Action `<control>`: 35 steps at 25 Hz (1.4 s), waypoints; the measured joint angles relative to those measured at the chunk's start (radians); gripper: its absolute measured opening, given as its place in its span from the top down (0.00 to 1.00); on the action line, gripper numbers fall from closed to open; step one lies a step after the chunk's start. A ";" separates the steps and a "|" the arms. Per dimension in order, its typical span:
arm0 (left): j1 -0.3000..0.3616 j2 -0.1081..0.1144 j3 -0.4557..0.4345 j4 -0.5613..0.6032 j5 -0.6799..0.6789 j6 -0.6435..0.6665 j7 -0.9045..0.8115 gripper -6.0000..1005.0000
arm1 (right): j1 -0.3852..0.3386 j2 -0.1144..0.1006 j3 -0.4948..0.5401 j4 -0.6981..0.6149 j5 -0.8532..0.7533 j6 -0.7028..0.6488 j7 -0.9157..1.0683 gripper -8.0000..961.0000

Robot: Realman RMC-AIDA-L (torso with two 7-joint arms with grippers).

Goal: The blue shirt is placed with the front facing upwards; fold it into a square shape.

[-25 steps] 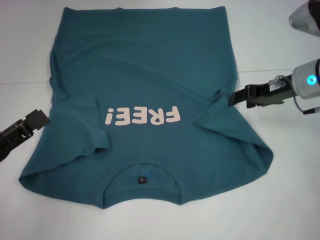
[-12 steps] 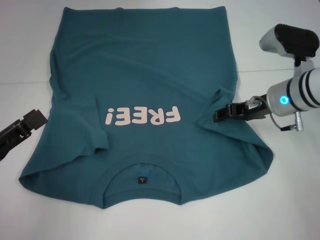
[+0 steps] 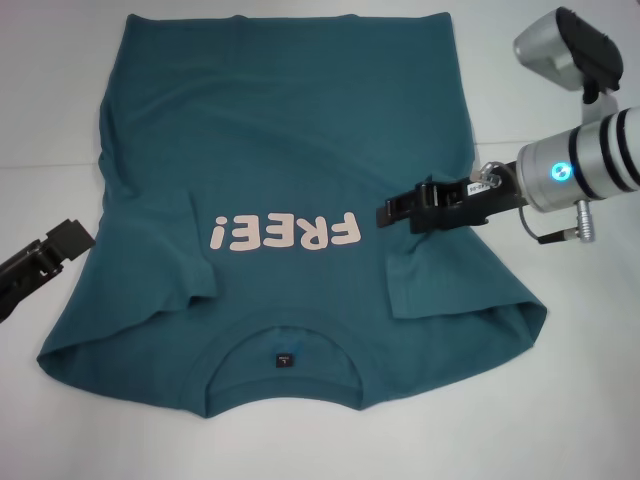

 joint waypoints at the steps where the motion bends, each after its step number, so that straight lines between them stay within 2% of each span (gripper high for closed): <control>1: 0.000 0.000 0.000 0.000 -0.001 0.000 0.000 0.24 | -0.001 -0.008 -0.001 0.000 -0.002 0.004 0.000 0.35; 5: 0.000 0.000 0.000 0.000 -0.002 0.000 0.000 0.24 | -0.016 -0.031 0.000 0.000 -0.004 0.056 0.004 0.35; 10: -0.001 0.000 0.000 0.000 -0.005 0.000 0.000 0.24 | -0.013 -0.029 -0.011 0.020 -0.040 0.121 0.016 0.35; 15: -0.004 0.001 0.000 0.000 -0.005 0.000 0.000 0.24 | 0.004 -0.002 -0.011 0.036 -0.142 0.222 0.045 0.35; 18: -0.004 0.001 -0.006 0.000 -0.005 0.000 0.000 0.24 | 0.008 0.005 -0.009 0.040 -0.186 0.263 0.060 0.35; 25: 0.000 0.002 -0.010 0.000 -0.015 0.000 0.000 0.24 | 0.013 0.024 -0.002 0.086 -0.186 0.401 0.060 0.35; 28: 0.002 0.002 -0.011 0.000 -0.016 0.000 0.000 0.24 | 0.020 0.050 -0.001 0.099 -0.186 0.512 0.053 0.35; 31: 0.003 0.003 -0.013 0.000 -0.018 0.000 0.000 0.24 | 0.026 0.062 -0.002 0.100 -0.177 0.570 0.050 0.35; 35: 0.007 0.004 -0.024 0.000 -0.018 0.000 0.000 0.24 | 0.041 0.068 -0.008 0.100 -0.134 0.632 0.047 0.35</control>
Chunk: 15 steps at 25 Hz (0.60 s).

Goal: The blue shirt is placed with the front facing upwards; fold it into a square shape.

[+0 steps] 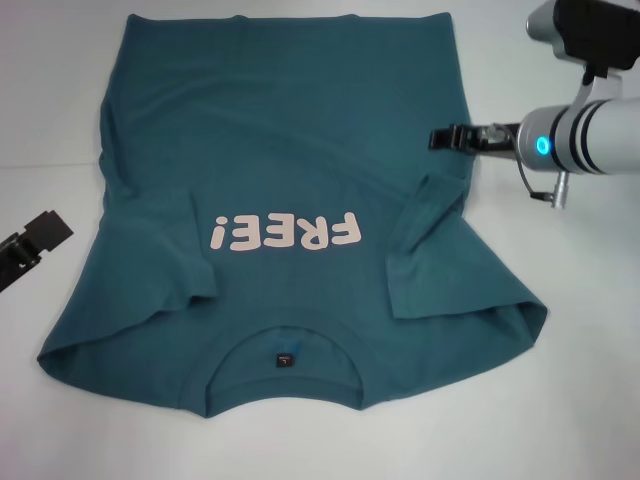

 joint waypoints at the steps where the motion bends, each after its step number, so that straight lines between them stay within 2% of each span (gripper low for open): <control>1: 0.001 0.000 -0.001 0.000 0.000 0.000 0.000 0.24 | 0.004 0.001 0.000 -0.003 0.007 0.001 -0.001 0.35; 3: 0.003 0.000 -0.002 0.000 0.000 0.000 0.000 0.24 | 0.011 0.000 -0.002 -0.010 0.009 -0.021 -0.002 0.35; 5: 0.004 0.000 -0.002 0.000 0.000 0.002 0.000 0.24 | 0.016 -0.011 -0.004 -0.019 -0.012 -0.091 -0.001 0.35; 11: 0.005 0.000 -0.008 0.000 0.000 0.007 -0.001 0.24 | -0.006 -0.076 0.003 -0.093 -0.046 -0.376 0.032 0.36; 15: 0.005 0.000 -0.009 0.000 0.000 0.008 -0.002 0.24 | -0.019 -0.108 0.000 -0.133 -0.087 -0.489 0.079 0.36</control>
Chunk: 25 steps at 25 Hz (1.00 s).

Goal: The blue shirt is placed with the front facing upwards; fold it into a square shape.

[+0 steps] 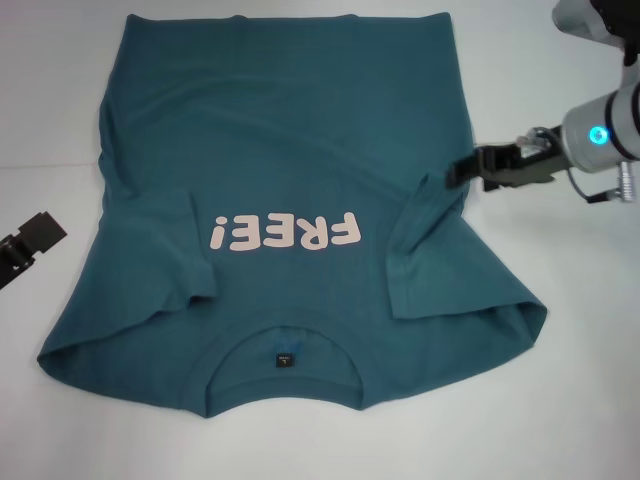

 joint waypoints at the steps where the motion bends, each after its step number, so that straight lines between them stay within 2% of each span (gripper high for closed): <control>1: -0.001 0.000 0.000 0.000 0.000 0.000 0.000 0.24 | 0.003 -0.003 -0.001 -0.001 -0.030 -0.016 0.014 0.36; 5: -0.007 0.000 0.000 0.000 0.000 0.000 0.000 0.24 | 0.029 0.007 -0.001 0.001 -0.192 -0.019 0.078 0.36; 13: -0.009 -0.004 0.001 0.000 0.000 -0.001 0.000 0.24 | 0.084 0.069 -0.001 0.033 -0.345 0.089 0.116 0.36; 15: -0.007 -0.004 0.000 0.000 0.000 0.000 -0.001 0.24 | 0.106 0.077 -0.002 0.069 -0.386 0.118 0.125 0.36; 19: -0.002 -0.004 -0.001 0.000 0.000 0.000 -0.002 0.24 | 0.133 0.080 -0.011 0.120 -0.411 0.146 0.130 0.36; 25: 0.000 -0.005 -0.003 0.000 0.000 0.001 -0.003 0.24 | 0.132 0.068 -0.017 0.123 -0.413 0.148 0.140 0.36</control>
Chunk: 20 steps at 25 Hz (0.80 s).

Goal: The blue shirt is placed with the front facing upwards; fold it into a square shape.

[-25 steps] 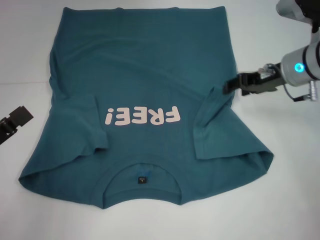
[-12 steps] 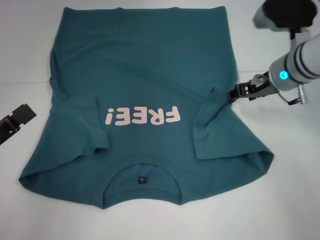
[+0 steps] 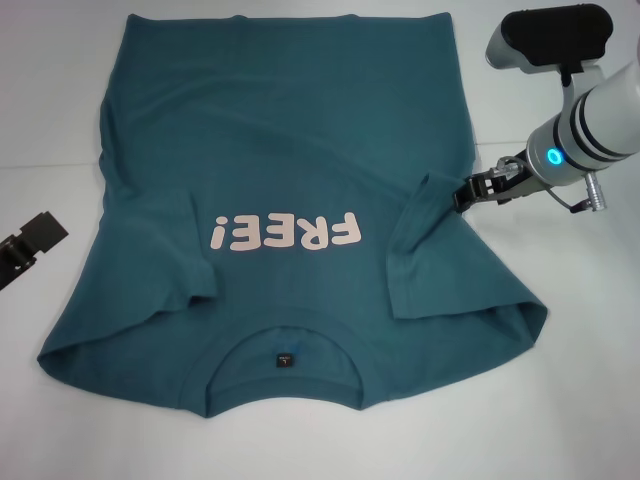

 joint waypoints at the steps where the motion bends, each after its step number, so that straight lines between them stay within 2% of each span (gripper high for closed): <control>1: 0.000 0.000 0.000 0.000 0.000 0.000 0.000 0.24 | -0.002 0.000 -0.003 0.002 0.000 0.011 0.000 0.36; 11: 0.006 0.000 0.000 0.000 -0.011 0.002 -0.003 0.24 | -0.005 0.008 -0.036 0.098 -0.001 0.222 0.001 0.36; 18: 0.006 0.000 0.000 0.000 -0.012 0.006 -0.005 0.24 | -0.004 0.040 -0.028 0.109 0.017 0.484 0.001 0.36; 20: 0.006 0.000 0.000 0.000 -0.012 0.013 -0.006 0.24 | 0.001 0.047 -0.028 0.086 0.021 0.492 0.000 0.36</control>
